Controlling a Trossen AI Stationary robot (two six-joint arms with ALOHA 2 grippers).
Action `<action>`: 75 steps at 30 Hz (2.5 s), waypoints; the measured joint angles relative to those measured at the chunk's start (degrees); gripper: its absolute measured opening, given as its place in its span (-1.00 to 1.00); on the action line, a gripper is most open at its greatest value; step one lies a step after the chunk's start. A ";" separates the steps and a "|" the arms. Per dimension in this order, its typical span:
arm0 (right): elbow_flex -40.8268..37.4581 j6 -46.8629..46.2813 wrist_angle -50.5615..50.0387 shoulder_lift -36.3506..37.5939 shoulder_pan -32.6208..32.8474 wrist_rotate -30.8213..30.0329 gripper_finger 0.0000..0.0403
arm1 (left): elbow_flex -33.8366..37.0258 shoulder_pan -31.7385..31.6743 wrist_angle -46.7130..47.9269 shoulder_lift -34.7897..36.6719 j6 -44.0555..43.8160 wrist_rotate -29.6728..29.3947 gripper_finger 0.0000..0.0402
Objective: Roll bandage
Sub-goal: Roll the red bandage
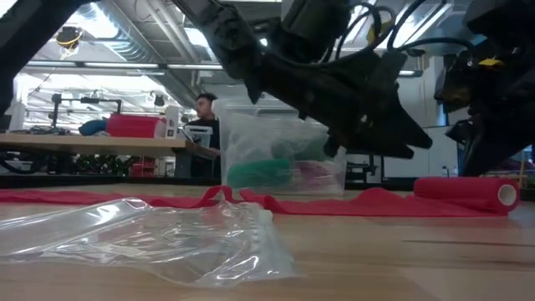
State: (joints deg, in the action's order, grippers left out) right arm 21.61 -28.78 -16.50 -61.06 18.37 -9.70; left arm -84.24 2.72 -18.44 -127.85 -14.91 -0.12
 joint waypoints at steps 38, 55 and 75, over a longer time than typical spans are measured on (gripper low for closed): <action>0.13 4.88 6.66 -4.74 0.02 -3.19 -0.95 | -0.51 -3.61 -7.72 -6.78 2.44 10.35 -0.16; 8.05 2.01 -9.40 -1.98 0.31 5.04 -0.95 | -0.48 -2.65 -7.65 -6.76 7.62 16.78 -0.16; 9.68 -32.75 -10.32 -11.39 33.57 -16.48 -0.95 | -0.48 -2.90 -7.98 -6.74 7.84 15.82 -0.16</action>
State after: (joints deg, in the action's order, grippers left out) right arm 31.29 -61.53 -26.82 -72.45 51.94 -26.18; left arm -84.73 -0.17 -26.41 -134.58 -7.07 15.70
